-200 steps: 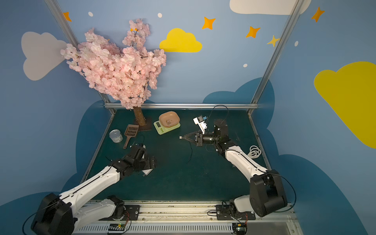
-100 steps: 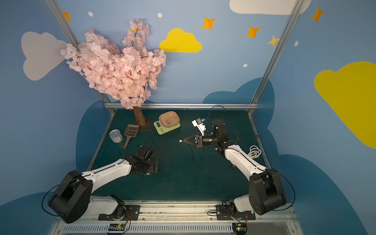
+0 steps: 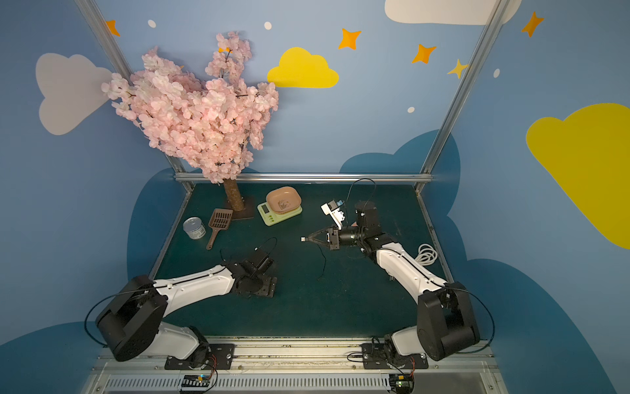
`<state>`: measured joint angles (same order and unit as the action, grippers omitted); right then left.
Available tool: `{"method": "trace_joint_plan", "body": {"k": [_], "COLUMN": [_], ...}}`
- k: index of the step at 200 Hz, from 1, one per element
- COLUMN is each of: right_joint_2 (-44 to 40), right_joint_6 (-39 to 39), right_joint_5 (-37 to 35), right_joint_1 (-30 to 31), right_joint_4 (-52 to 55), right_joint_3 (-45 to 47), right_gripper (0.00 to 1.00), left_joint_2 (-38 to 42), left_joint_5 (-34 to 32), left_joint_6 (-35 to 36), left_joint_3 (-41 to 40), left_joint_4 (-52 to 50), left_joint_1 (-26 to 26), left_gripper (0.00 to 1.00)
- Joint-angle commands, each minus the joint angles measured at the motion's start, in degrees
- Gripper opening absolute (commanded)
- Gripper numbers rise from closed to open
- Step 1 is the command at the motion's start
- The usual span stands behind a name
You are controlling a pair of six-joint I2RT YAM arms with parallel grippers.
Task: Charge the electronic scale
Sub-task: Pick up the plug from the center of the board.
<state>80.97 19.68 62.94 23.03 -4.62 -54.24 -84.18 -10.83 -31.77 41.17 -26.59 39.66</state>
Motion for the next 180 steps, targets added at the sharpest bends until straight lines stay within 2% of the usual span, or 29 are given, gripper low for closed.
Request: {"method": "trace_joint_plan", "body": {"k": [1,24,50,74,111,139,180], "right_joint_2": [-1.5,-1.3,-1.2,-1.9,-3.5,-5.7,-7.6], "right_joint_6": [-1.0,-1.0,-1.4,-1.8,-3.8,-6.1,-8.2], "right_joint_5": [0.2,0.1,0.0,-0.2,-1.3,-4.0,-5.6], "right_joint_1": [-0.1,-0.1,-0.1,-0.1,-0.2,-0.2,0.4], "right_joint_4": [0.9,1.2,2.3,3.6,10.9,20.6,35.4], "right_joint_3": [-1.4,-1.6,-1.9,-2.3,-4.2,-5.9,-9.9], "right_gripper": [0.00,0.00,0.00,0.00,0.00,0.00,0.00], "left_joint_2": [-1.9,-3.5,-4.3,-2.1,2.9,8.2,16.7], "left_joint_5": [-3.3,-4.7,-5.3,-4.5,2.9,10.5,22.4], "left_joint_6": [-1.3,-1.6,-0.3,3.9,15.6,26.9,44.6], "left_joint_3": [0.6,1.1,1.8,2.5,3.4,3.0,-2.9], "left_joint_4": [-3.4,-3.3,-3.2,-0.9,7.8,16.0,32.9], "left_joint_1": [-0.1,-0.1,0.3,1.8,3.3,3.8,3.9], "left_gripper": [0.81,0.70,0.50,0.45,0.37,0.38,0.34]}}
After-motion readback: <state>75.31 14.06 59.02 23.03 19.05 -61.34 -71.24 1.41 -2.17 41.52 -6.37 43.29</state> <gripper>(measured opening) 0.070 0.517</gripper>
